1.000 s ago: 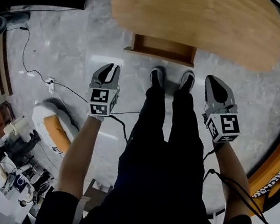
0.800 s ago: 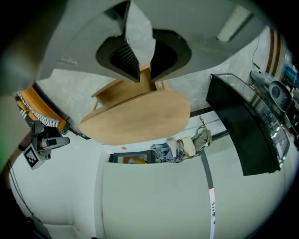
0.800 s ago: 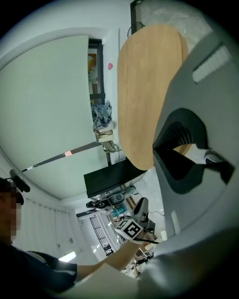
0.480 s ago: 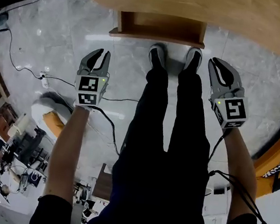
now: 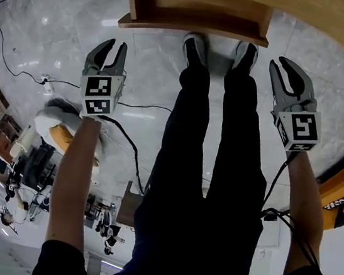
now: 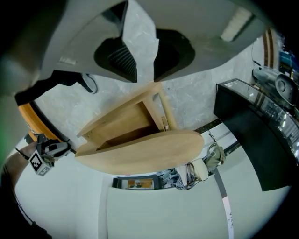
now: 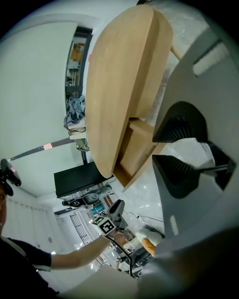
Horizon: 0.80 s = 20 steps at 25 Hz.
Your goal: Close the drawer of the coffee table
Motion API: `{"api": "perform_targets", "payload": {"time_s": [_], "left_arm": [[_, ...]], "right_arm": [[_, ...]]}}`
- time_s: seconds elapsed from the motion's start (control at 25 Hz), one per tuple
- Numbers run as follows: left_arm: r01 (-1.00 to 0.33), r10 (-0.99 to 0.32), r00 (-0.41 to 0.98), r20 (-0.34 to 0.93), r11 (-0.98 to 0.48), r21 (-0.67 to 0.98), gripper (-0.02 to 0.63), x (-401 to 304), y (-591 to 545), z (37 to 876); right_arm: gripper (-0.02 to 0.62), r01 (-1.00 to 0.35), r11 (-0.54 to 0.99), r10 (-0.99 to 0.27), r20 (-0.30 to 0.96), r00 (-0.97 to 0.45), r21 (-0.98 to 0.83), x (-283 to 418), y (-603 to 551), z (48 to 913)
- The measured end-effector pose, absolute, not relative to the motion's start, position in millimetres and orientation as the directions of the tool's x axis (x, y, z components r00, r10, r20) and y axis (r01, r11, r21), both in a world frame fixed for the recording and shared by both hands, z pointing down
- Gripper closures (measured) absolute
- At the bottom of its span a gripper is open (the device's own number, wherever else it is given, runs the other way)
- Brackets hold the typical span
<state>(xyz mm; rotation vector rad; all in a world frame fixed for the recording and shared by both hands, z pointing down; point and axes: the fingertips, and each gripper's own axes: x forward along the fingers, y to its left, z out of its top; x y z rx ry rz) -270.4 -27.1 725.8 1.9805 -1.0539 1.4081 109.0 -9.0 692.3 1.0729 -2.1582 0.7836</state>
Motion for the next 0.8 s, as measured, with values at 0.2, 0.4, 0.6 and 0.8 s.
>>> {"api": "perform_targets", "payload": {"time_s": [0.2, 0.4, 0.6, 0.8], "left_arm": [[-0.797, -0.281, 0.135, 0.95, -0.601, -0.065, 0.426, -286, -30, 762], [-0.784, -0.27, 0.118, 0.955, -0.616, -0.077, 0.425, -291, -44, 786], [-0.74, -0.254, 0.099, 0.962, -0.665, -0.099, 0.425, -291, -52, 811], [-0.775, -0.243, 0.106, 0.964, -0.628, -0.073, 0.425, -289, -59, 820]], "right_arm": [[0.477, -0.833, 0.51, -0.453, 0.756, -0.473, -0.215, 109, 0, 723], [0.453, -0.807, 0.556, -0.411, 0.779, -0.473, -0.197, 103, 4, 751], [0.451, -0.814, 0.55, -0.403, 0.795, -0.454, -0.186, 97, 5, 773], [0.453, -0.835, 0.519, -0.418, 0.797, -0.436, -0.184, 94, -3, 778]]}}
